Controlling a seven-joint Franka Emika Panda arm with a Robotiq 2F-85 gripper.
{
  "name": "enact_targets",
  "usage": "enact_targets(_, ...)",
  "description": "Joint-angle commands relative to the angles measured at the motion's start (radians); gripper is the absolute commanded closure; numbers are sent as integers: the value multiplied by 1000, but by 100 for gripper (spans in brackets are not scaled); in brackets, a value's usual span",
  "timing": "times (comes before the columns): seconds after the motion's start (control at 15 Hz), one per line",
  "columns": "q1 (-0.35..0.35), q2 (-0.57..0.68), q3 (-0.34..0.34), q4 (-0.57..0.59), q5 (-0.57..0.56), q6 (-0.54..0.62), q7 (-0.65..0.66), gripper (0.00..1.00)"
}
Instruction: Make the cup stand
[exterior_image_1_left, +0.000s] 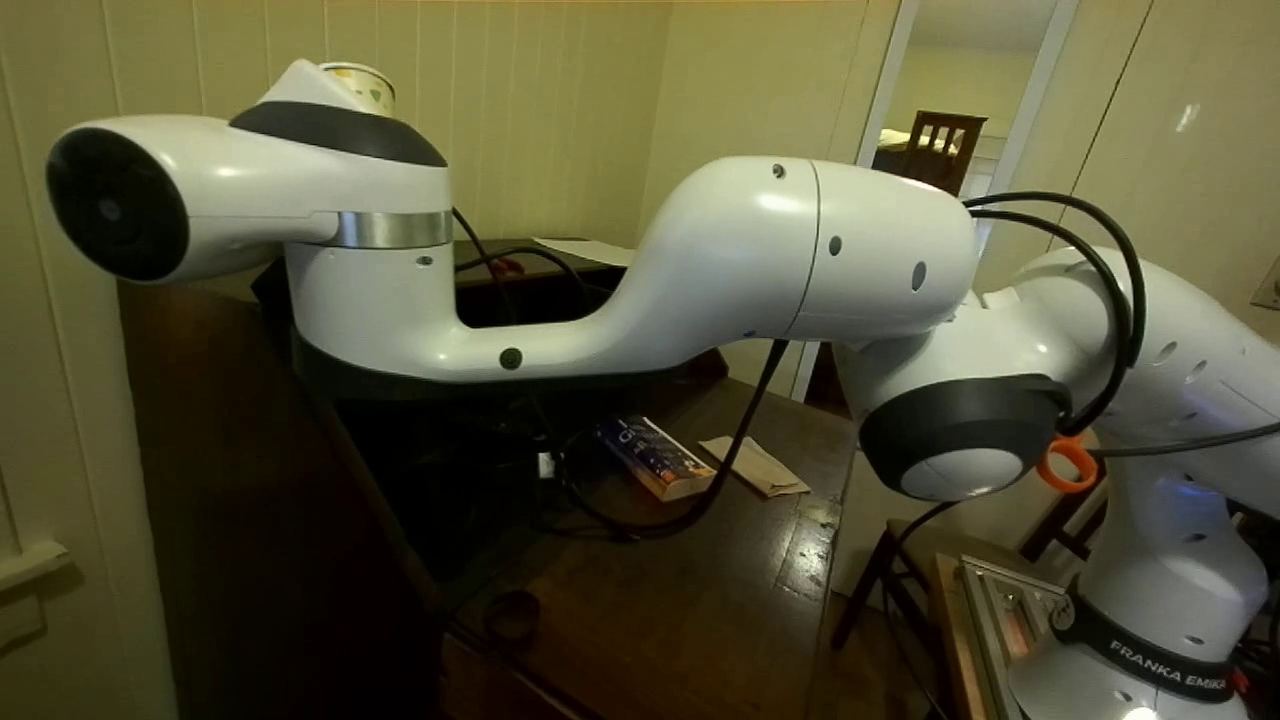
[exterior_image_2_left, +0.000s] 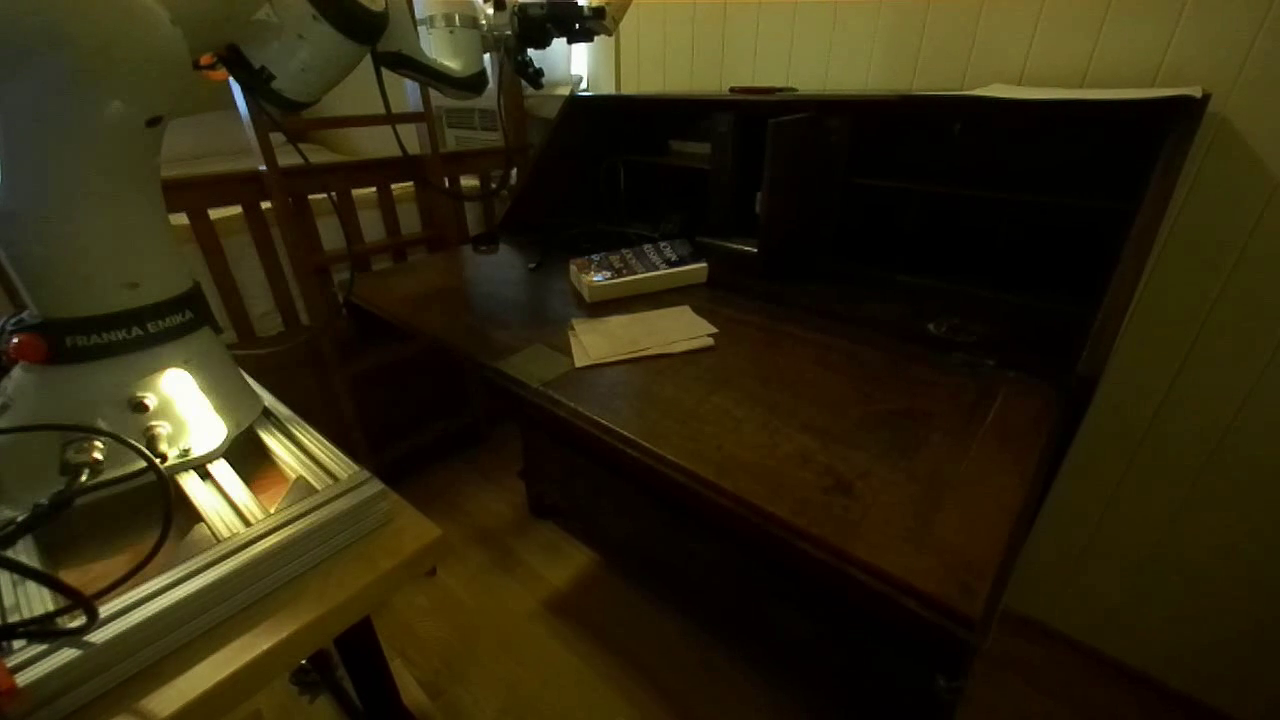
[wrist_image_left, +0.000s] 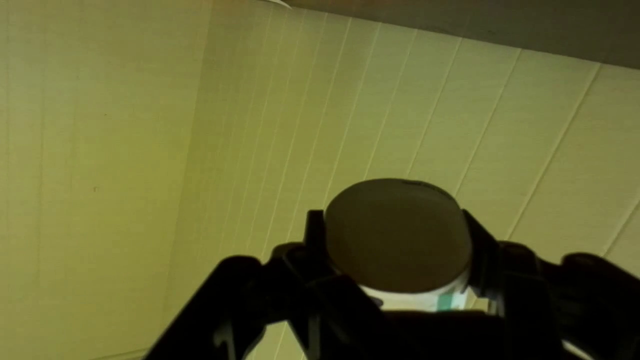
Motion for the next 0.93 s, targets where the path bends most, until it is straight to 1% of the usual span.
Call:
enact_targets(0.0,-13,-7,50,0,-47,2,0,36)
enact_targets(0.13,-15,-7,52,0,-49,7,-1,36)
enact_targets(0.2,-15,-7,53,0,-49,8,-2,61)
enact_targets(0.27,-10,-2,54,0,-57,-10,-12,61)
enact_targets(0.47,15,4,55,0,-98,-134,-2,61)
enact_targets(0.6,36,14,46,0,-143,-241,-3,61)
enact_targets(0.73,44,25,47,0,-191,-302,-16,61)
enact_targets(0.8,42,28,54,0,-216,-279,-24,61)
enact_targets(0.87,36,28,66,0,-236,-228,-16,61)
